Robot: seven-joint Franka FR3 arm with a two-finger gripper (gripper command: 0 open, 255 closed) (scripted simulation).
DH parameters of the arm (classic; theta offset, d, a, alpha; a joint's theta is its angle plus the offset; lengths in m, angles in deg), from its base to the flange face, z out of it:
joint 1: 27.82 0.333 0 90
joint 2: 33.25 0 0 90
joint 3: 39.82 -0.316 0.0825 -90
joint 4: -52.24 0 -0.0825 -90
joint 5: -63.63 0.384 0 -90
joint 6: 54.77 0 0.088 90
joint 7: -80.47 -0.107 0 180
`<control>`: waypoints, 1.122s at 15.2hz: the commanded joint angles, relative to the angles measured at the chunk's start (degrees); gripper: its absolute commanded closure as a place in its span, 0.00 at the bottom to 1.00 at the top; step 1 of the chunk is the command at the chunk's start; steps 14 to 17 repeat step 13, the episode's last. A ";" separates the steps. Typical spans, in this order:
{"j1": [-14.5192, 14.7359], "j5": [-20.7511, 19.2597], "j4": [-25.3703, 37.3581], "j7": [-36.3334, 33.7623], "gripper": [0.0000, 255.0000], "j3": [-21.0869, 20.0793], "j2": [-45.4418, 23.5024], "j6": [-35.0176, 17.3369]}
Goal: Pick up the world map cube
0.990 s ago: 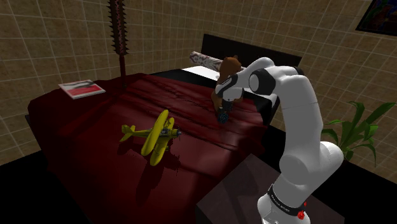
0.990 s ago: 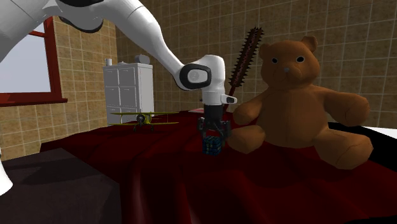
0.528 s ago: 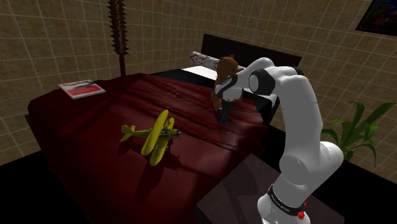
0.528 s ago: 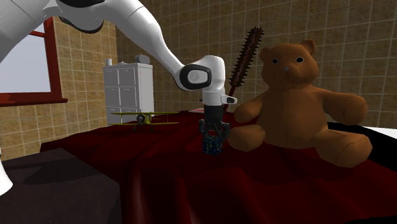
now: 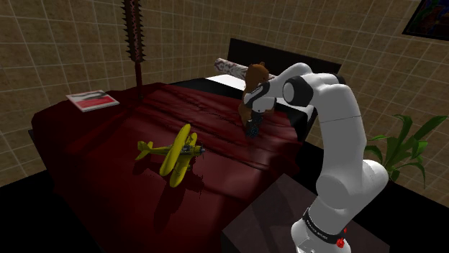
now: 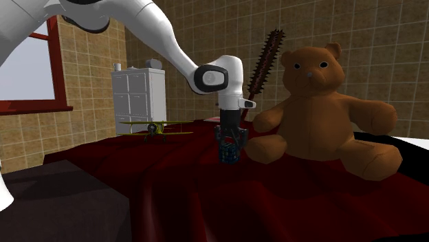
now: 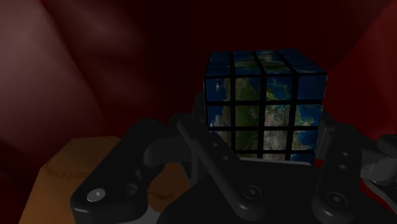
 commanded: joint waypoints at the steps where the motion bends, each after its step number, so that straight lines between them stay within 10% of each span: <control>1: 0.15 -0.30 0.08 -0.17 1.00 0.25 0.98 1.06; 17: 0.89 -1.80 0.77 -1.05 1.00 1.38 5.67 6.35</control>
